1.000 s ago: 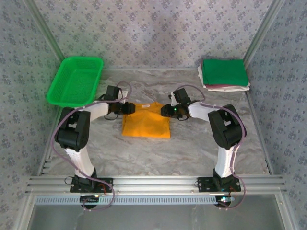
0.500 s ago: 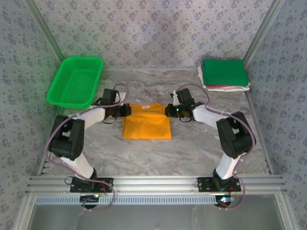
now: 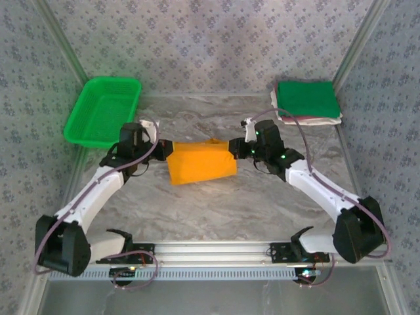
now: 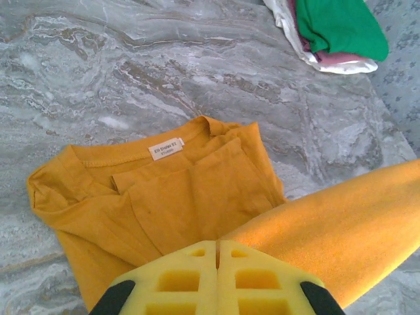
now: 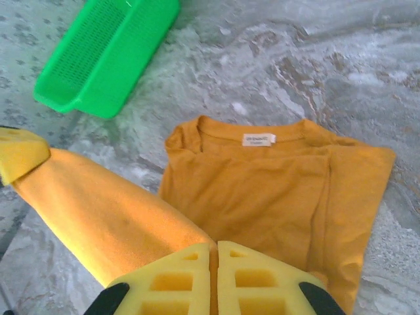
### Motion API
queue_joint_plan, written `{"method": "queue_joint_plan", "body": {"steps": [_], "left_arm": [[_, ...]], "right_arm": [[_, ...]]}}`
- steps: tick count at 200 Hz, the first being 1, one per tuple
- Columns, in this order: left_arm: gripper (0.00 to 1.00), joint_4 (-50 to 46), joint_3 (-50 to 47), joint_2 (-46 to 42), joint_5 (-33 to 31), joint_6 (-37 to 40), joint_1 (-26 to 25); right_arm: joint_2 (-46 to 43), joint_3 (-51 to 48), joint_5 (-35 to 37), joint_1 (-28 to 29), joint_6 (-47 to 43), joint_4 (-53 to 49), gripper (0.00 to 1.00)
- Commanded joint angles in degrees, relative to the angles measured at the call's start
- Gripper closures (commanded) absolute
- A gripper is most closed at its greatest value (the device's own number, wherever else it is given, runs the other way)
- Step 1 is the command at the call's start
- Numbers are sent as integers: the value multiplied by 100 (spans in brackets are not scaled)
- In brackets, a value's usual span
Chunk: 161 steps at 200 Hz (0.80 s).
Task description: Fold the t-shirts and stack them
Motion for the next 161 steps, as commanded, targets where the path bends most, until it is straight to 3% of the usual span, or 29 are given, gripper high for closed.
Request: {"method": "queue_joint_plan", "body": {"steps": [1,55,161], "left_arm": [[100,-345,-53,-352,-249,-90,27],[100,-466,495,-139,-194,49,319],[100,-212,2406,3038,217,628,855]], "right_arm": [[-166,0,300,14,-137,-247,100],[311,676,365,-7,-345,-354,100],[3061,2325,30,-677,-386,47,100]]}}
